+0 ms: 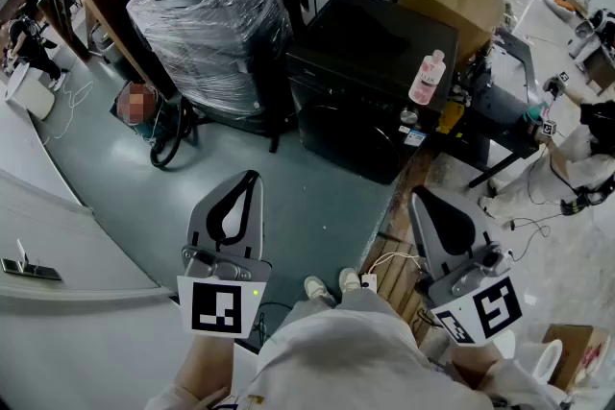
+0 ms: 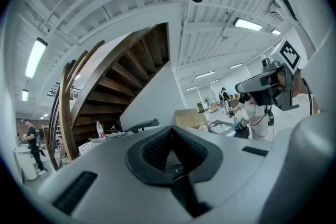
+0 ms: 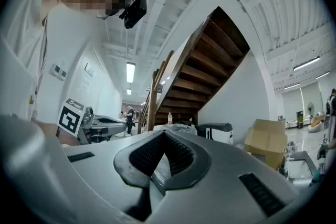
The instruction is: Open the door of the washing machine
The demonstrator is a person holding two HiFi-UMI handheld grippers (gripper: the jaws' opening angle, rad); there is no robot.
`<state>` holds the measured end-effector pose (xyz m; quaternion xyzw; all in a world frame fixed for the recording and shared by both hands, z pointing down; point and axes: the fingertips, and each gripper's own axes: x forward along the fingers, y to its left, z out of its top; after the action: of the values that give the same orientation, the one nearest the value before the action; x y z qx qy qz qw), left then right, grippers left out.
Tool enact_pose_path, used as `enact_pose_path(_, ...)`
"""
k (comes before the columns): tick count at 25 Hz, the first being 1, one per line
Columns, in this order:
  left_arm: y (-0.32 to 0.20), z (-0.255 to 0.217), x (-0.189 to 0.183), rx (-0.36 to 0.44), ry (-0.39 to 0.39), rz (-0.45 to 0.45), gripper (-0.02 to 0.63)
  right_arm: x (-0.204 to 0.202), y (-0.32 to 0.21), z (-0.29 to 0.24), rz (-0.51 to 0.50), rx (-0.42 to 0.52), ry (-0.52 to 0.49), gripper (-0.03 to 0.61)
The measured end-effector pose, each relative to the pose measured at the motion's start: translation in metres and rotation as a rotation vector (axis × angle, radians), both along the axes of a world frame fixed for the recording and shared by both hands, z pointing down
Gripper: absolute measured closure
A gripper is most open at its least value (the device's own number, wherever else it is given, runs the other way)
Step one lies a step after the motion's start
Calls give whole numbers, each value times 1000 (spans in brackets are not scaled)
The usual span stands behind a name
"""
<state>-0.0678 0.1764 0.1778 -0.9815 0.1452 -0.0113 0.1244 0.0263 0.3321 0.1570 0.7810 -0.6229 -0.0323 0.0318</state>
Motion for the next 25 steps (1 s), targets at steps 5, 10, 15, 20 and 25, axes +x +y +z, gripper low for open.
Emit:
enact_pose_path(5, -5, 3, -1, 7, -9, -4, 594, 2, -6, 7, 6, -17, -16, 552)
enact_pose_path(10, -9, 2, -5, 20, -20, 2, 594, 3, -11, 10, 14, -43, -14, 552)
enact_pose_path(15, -14, 5, -10, 26, -26, 10, 594, 7, -17, 18, 25, -71, -23, 552)
enact_pose_path(20, -26, 18, -7, 28, -46, 2, 594, 18, -28, 28, 37, -109, -32, 552)
enact_pose_path(25, -43, 38, 0, 12, -80, -27, 594, 31, -46, 42, 20, -133, -38, 552)
